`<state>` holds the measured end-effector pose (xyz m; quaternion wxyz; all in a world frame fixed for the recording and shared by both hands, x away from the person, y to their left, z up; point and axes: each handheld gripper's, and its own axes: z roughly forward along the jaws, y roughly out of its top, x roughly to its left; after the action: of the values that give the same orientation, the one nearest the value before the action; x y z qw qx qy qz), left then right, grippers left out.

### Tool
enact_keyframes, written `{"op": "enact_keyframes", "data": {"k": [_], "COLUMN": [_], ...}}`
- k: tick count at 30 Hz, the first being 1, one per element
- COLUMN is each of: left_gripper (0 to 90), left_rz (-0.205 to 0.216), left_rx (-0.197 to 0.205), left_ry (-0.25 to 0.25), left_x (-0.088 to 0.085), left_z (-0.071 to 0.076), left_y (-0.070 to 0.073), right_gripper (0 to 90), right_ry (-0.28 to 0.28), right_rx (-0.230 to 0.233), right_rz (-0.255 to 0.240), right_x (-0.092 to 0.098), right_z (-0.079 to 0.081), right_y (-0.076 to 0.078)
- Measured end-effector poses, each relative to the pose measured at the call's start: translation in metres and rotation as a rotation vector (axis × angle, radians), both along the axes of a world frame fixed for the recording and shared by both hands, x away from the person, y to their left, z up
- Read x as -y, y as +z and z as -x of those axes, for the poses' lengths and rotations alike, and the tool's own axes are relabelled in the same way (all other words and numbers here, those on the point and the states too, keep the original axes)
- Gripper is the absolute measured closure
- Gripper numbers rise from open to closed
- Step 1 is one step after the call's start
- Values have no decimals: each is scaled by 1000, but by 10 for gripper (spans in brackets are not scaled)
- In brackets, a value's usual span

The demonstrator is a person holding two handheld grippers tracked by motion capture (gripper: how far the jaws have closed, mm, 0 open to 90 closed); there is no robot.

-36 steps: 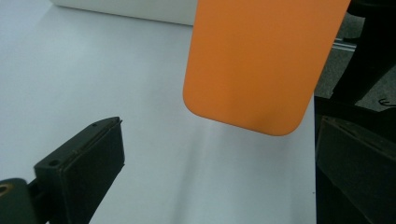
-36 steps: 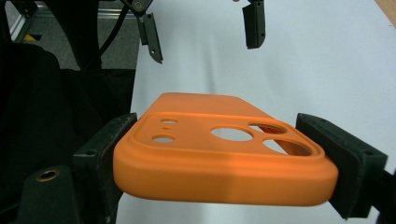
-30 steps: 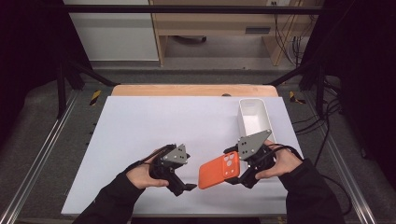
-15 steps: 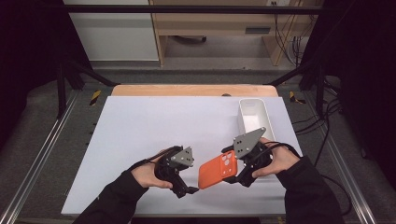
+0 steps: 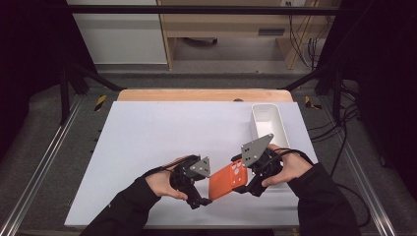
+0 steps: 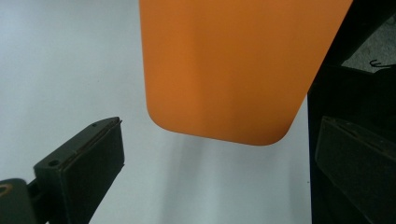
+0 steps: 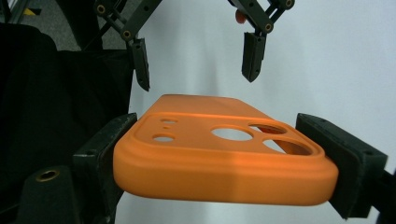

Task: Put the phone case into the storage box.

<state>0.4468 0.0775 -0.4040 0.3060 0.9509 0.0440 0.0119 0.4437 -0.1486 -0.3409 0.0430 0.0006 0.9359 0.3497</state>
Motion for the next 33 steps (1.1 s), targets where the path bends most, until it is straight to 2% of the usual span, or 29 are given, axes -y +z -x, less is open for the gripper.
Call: {"op": "enact_keyframes", "data": {"k": [11, 15, 19, 24, 29, 33], "left_gripper": [5, 5, 3, 2, 2, 2], "left_rz": [-56, -93, -97, -125, -123, -139], "left_rx": [9, 19, 17, 24, 28, 35], "left_ry": [-21, -27, -26, -42, -55, -62], "left_x": [17, 22, 27, 34, 39, 42], "left_z": [0, -1, 0, 2, 4, 5], "left_y": [3, 2, 1, 1, 3, 1], "right_gripper": [161, 161, 161, 161, 161, 161], "right_ry": [5, 8, 13, 16, 19, 20], "right_rx": [-5, -7, -9, -12, -15, -15], "right_rz": [14, 21, 26, 33, 38, 36], "right_x": [-6, -7, -9, -11, -12, -13], "right_z": [0, 0, 0, 0, 0, 0], "right_y": [-1, -1, -3, -5, -6, -6]}}
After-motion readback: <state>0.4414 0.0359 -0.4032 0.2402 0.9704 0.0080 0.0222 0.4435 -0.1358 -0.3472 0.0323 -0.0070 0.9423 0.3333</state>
